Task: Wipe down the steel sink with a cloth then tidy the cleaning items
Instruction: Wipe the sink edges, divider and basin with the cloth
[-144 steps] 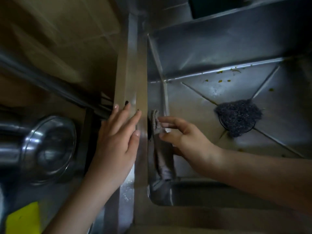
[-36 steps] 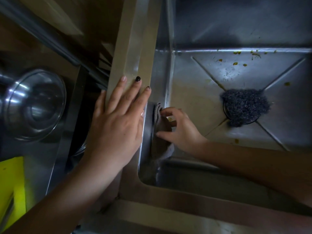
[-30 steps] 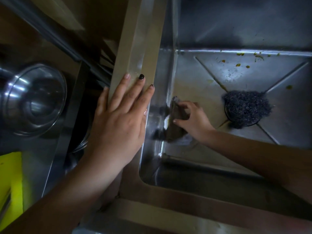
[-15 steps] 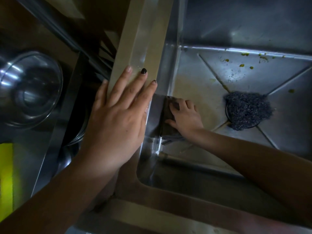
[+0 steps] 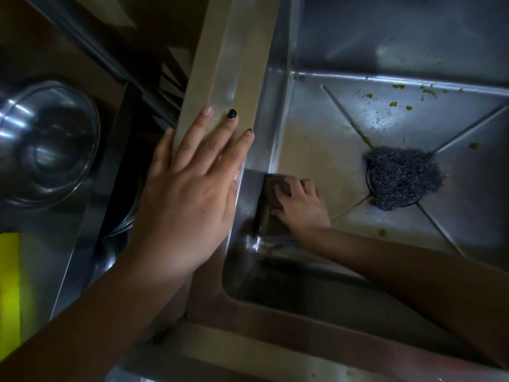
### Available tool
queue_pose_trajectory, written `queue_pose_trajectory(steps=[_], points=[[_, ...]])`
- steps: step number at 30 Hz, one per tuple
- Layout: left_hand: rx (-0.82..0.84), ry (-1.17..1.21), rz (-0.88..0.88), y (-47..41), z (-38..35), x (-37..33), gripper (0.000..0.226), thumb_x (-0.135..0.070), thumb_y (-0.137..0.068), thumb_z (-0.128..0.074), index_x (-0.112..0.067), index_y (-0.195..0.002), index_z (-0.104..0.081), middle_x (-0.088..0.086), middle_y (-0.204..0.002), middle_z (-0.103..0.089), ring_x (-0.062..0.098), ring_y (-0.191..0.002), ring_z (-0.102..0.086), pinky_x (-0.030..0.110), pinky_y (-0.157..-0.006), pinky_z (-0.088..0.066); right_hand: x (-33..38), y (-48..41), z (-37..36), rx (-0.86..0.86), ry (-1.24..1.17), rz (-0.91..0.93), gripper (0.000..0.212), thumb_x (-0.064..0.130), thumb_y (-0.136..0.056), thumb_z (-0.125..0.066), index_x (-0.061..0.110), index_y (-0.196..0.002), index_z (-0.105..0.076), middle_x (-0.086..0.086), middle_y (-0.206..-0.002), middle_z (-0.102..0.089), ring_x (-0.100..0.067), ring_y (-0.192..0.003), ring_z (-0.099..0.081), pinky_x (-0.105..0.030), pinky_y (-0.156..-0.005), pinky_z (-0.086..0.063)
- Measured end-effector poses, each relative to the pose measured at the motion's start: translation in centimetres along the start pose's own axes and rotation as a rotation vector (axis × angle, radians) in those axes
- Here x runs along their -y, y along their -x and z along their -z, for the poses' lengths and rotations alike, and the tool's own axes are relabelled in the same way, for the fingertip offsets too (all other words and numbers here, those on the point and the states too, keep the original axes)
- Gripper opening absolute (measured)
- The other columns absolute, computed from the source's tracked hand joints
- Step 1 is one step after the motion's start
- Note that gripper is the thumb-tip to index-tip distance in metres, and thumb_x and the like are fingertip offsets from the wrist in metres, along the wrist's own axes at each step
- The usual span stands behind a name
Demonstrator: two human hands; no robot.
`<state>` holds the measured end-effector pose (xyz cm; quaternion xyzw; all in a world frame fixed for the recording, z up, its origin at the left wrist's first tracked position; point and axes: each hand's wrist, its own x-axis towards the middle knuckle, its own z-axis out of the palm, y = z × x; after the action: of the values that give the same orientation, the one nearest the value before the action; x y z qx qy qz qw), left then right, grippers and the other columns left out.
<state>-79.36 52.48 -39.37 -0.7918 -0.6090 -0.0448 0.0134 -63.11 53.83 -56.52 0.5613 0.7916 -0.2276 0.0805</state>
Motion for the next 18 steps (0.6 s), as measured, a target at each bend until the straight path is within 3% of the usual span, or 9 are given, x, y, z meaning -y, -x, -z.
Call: queue_pose_trajectory(steps=[8,18], points=[[-0.005,0.018,0.003,0.1,-0.1,0.1,0.046,-0.022,-0.091,-0.034,-0.018,-0.136,-0.043,0.003,-0.144,-0.042,0.023,-0.139,-0.027,0.05,-0.108,-0.025,-1.1,-3.3,2.0,-0.087,-0.015,-0.114,0.052,0.04,-0.085,-0.058,0.014,-0.129,-0.048,-0.011,-0.132,-0.037,-0.035,-0.117,-0.035,-0.041,-0.09,-0.039],[-0.009,0.005,0.017,0.0,-0.1,-0.1,0.046,-0.023,-0.091,-0.033,-0.017,-0.135,-0.045,0.003,-0.144,-0.043,0.023,-0.139,-0.028,0.051,-0.108,-0.024,0.4,2.8,-1.0,0.132,-0.043,-0.005,0.068,0.038,-0.084,-0.058,0.013,-0.141,-0.029,-0.008,-0.14,-0.027,-0.031,-0.122,-0.028,-0.043,-0.098,-0.04]])
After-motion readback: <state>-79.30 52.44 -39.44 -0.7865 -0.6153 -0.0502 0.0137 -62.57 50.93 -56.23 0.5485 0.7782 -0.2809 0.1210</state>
